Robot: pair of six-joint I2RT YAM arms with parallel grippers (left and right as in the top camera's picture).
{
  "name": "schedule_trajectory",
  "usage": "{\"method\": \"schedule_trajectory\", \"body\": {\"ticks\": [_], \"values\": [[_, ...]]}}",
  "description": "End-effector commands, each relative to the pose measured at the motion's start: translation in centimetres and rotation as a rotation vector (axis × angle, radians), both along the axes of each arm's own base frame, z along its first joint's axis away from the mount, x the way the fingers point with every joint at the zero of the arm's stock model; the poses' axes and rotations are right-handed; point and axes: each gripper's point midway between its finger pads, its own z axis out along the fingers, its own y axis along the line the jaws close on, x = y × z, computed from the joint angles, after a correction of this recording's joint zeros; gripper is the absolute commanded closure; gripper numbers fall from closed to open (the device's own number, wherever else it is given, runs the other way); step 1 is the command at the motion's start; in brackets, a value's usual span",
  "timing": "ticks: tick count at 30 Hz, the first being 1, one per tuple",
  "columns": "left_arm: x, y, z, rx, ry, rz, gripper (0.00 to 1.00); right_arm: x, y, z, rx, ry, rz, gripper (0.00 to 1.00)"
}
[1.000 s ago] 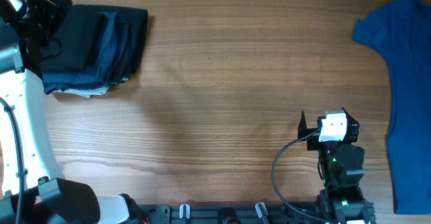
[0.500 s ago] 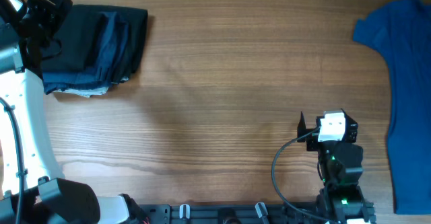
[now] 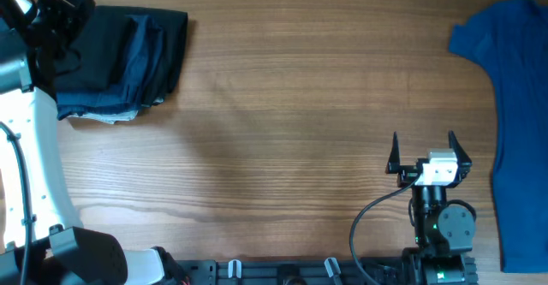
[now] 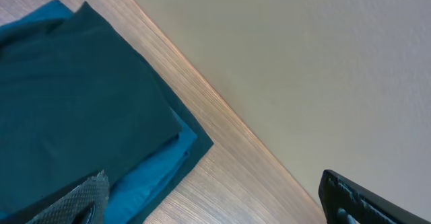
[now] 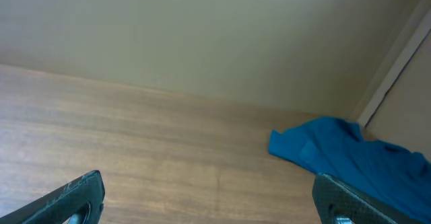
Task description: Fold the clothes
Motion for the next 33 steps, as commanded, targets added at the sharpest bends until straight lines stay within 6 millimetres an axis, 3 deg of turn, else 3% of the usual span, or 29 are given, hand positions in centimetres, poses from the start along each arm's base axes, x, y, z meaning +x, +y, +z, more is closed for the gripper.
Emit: {"method": "schedule_trajectory", "body": {"ticks": [1, 9, 16, 17, 25, 29, 33], "values": [[0.3, -1.2, 0.1, 0.000, -0.006, -0.029, 0.00, -0.1, -0.1, 0.5, -0.011, -0.020, -0.005, 0.00], [0.7, -3.5, 0.3, 0.001, -0.010, -0.080, 0.00, -0.1, -0.1, 0.3, -0.012, -0.011, -0.005, 0.00], [0.0, -6.8, 2.6, 0.016, -0.061, -0.146, 0.00, -0.1, -0.1, 0.2, -0.012, -0.010, -0.005, 0.00], [-1.2, -9.0, 4.8, 0.025, -0.104, -0.190, 0.00, -0.1, -0.1, 0.2, -0.012, -0.010, -0.005, 0.00], [-7.3, -15.0, 10.3, 0.045, -0.242, -0.319, 0.00, -0.1, -0.1, 0.2, -0.012, -0.010, -0.005, 0.00], [-11.2, -16.6, 10.1, 0.045, -0.275, -0.363, 0.00, -0.1, -0.1, 0.2, -0.012, -0.010, -0.005, 0.00], [-14.5, -16.6, 7.4, 0.045, -0.261, -0.364, 0.00, -0.1, -0.1, 0.2, -0.012, -0.010, -0.005, 0.00]]}}
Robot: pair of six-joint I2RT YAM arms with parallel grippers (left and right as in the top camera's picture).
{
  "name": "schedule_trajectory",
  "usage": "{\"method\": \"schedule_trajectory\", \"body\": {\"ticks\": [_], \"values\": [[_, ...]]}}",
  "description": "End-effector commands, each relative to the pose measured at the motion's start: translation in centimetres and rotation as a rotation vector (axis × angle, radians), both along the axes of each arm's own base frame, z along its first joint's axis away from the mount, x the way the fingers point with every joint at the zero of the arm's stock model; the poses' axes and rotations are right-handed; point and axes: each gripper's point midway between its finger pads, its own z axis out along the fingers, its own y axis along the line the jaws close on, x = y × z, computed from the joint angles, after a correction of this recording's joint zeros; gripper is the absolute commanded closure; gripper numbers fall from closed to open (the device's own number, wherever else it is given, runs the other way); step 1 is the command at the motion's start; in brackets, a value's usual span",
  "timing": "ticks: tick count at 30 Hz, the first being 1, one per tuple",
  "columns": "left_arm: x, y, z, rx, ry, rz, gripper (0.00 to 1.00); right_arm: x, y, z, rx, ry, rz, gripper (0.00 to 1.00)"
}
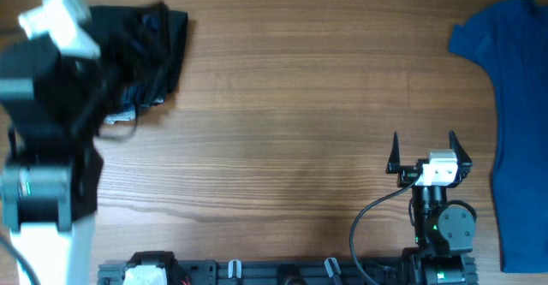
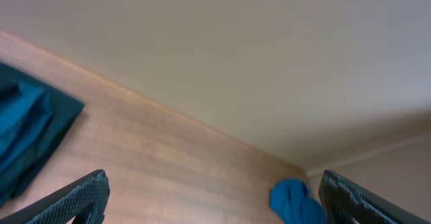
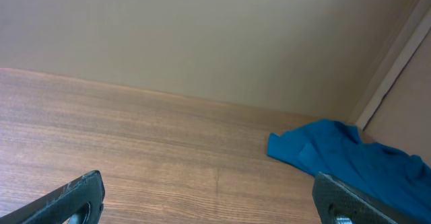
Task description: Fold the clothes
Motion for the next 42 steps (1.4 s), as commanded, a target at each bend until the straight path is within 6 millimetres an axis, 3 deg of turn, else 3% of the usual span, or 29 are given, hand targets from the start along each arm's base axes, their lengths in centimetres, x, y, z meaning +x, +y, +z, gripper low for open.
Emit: {"method": "schedule_trajectory", "body": {"ticks": [1, 10, 14, 17, 20, 26, 32, 42], "values": [[-2.9, -0.1, -5.2, 0.005, 0.066, -0.006, 0.00, 0.0, -0.1, 0.1, -0.005, -0.007, -0.005, 0.00], [-8.3, 0.8, -19.6, 0.023, 0.237, 0.038, 0.00, 0.0, -0.1, 0.1, -0.005, -0.007, -0.005, 0.00], [-9.4, 1.7, -24.1, 0.045, 0.273, 0.084, 0.00, 0.0, -0.1, 0.1, -0.005, -0.007, -0.005, 0.00], [-9.4, 2.5, -26.3, 0.062, 0.243, 0.127, 0.00, 0.0, -0.1, 0.2, -0.005, -0.007, -0.005, 0.00], [-8.6, 3.0, -26.6, 0.065, 0.139, 0.161, 0.00, 0.0, -0.1, 0.1, -0.005, -0.007, -0.005, 0.00], [-7.7, 4.3, -24.4, 0.067, -0.049, 0.235, 0.00, 0.0, -0.1, 0.1, -0.005, -0.007, -0.005, 0.00], [-7.9, 5.5, -24.3, 0.083, -0.095, 0.307, 0.00, 0.0, -0.1, 0.1, -0.005, -0.007, -0.005, 0.00], [-8.3, 5.4, -24.2, 0.071, -0.167, 0.306, 0.00, 0.0, -0.1, 0.1, -0.005, -0.007, -0.005, 0.00]]}}
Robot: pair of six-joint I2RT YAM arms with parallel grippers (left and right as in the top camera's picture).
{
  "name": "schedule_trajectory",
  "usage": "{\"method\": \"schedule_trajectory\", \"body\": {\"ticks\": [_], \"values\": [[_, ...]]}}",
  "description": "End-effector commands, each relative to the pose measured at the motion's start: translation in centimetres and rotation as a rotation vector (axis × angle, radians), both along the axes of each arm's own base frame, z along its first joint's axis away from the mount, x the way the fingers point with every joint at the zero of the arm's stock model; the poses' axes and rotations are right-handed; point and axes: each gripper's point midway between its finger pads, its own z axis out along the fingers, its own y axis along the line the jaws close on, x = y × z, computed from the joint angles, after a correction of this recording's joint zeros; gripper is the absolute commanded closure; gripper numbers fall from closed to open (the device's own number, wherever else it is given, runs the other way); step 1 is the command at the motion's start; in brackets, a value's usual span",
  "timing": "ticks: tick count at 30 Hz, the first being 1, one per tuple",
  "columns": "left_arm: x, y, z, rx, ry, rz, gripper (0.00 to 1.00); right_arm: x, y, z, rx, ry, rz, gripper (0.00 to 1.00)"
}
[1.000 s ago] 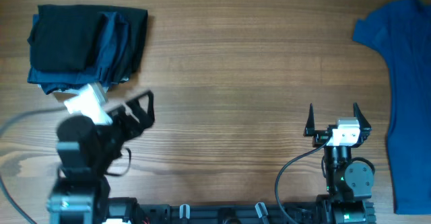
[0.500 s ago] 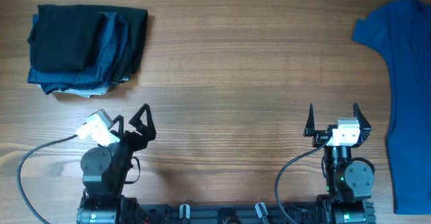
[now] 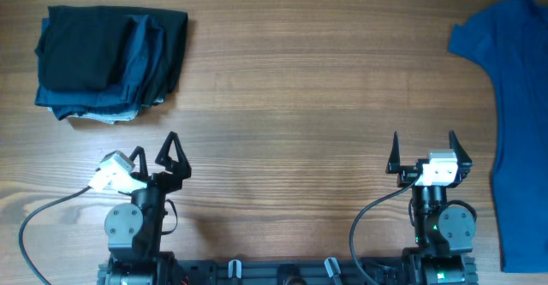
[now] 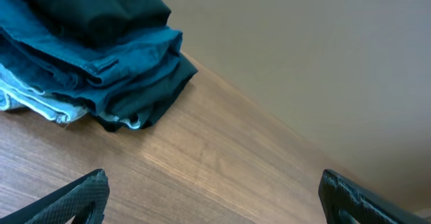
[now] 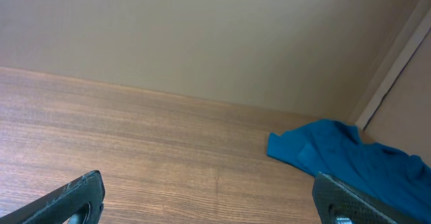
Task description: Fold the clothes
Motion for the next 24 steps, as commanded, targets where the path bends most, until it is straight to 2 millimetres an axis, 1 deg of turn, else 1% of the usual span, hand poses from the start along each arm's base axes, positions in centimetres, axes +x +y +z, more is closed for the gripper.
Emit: {"method": "schedule_trajectory", "body": {"ticks": [1, 9, 15, 18, 24], "values": [[-0.2, 0.3, 0.1, 0.010, -0.030, 0.017, 0.00, 0.0, -0.1, 0.2, -0.005, -0.007, -0.005, 0.00], [-0.3, 0.3, 0.6, 0.010, -0.052, 0.017, 0.00, 0.0, -0.1, 0.1, -0.005, -0.007, -0.005, 0.00], [-0.3, 0.3, 0.0, 0.010, -0.036, 0.017, 0.00, 0.0, -0.1, 0.1, -0.005, -0.007, -0.005, 0.00], [-0.2, 0.2, -1.0, 0.009, -0.017, 0.009, 0.00, 0.0, -0.1, 0.1, -0.005, -0.007, -0.005, 0.00], [-0.1, 0.2, -1.0, 0.018, -0.023, 0.008, 0.00, 0.0, -0.1, 0.1, -0.005, -0.007, -0.005, 0.00]]}}
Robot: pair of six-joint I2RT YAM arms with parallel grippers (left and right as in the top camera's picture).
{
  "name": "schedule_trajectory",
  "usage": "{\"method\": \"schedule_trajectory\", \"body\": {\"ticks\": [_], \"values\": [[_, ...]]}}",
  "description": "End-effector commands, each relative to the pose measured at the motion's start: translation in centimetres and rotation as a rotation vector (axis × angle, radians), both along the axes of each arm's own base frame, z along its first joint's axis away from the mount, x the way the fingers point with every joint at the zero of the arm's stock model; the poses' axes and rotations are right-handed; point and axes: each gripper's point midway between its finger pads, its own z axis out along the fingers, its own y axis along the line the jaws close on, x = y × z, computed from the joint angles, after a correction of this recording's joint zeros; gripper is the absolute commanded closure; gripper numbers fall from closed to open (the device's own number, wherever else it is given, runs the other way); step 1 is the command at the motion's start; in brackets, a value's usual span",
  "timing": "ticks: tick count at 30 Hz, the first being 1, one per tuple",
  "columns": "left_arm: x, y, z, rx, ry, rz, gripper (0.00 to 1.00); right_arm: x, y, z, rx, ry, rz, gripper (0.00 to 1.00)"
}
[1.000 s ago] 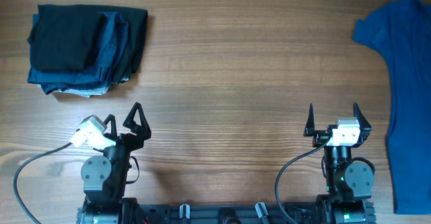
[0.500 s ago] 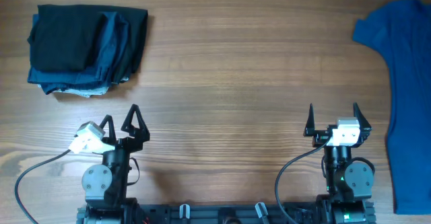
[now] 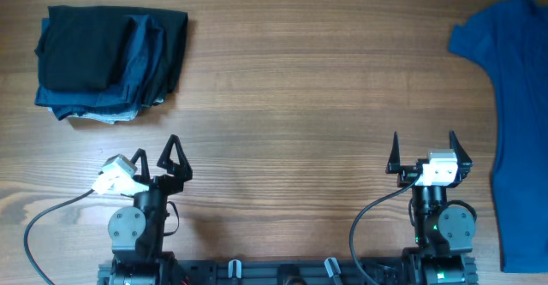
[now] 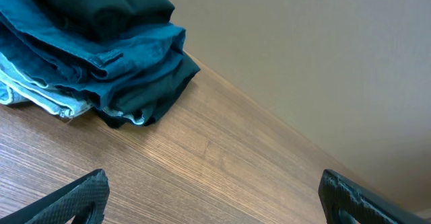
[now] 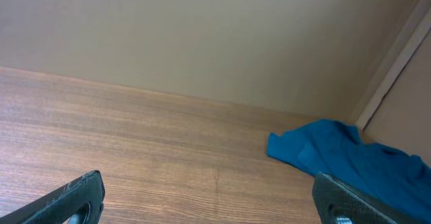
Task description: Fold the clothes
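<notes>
A stack of folded dark and blue clothes (image 3: 107, 61) lies at the table's far left; the left wrist view shows the stack (image 4: 87, 46) from the side. An unfolded blue shirt (image 3: 514, 105) is spread along the right edge, and a corner of this shirt (image 5: 337, 153) shows in the right wrist view. My left gripper (image 3: 157, 151) rests open near the front left, holding nothing. My right gripper (image 3: 423, 152) rests open near the front right, also holding nothing.
The wooden table (image 3: 291, 105) stretches between the stack and the shirt. A beige wall (image 5: 202, 29) rises behind the table's far edge. The arm bases and a black rail (image 3: 282, 272) sit along the front edge.
The left gripper has shifted very slightly; the stack sits a touch differently in its wrist view. The right arm, the stack and the blue shirt are unchanged.
At first the left arm reached over the folded stack at the far left, gripper above it. Then the arm was lifted and swung away from the stack. Later it sat at the front left, open and empty, where it stays. The right arm never moved.
</notes>
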Motion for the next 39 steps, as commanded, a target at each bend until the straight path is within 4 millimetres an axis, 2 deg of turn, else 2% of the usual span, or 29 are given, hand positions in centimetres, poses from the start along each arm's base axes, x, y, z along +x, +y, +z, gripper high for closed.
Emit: {"method": "schedule_trajectory", "body": {"ticks": [1, 3, 6, 14, 39], "values": [[0.1, 0.1, 0.3, 0.038, -0.022, 0.003, 0.00, 0.0, -0.1, 0.1, -0.005, -0.007, -0.005, 0.00], [0.2, 0.1, 0.4, 0.123, -0.033, -0.007, 0.00, 0.0, -0.1, 0.1, -0.006, -0.007, -0.005, 0.00], [0.2, -1.2, 0.2, 0.384, -0.048, -0.109, 0.00, 0.0, -0.1, 0.1, -0.006, -0.007, -0.005, 0.00], [0.1, -2.4, 0.3, 0.728, -0.079, -0.203, 0.00, 0.0, -0.1, 0.1, -0.005, -0.007, -0.005, 0.00], [0.1, -2.8, 0.3, 0.752, -0.085, -0.220, 0.00, 0.0, -0.1, 0.1, -0.005, -0.007, -0.005, 0.00]]}}
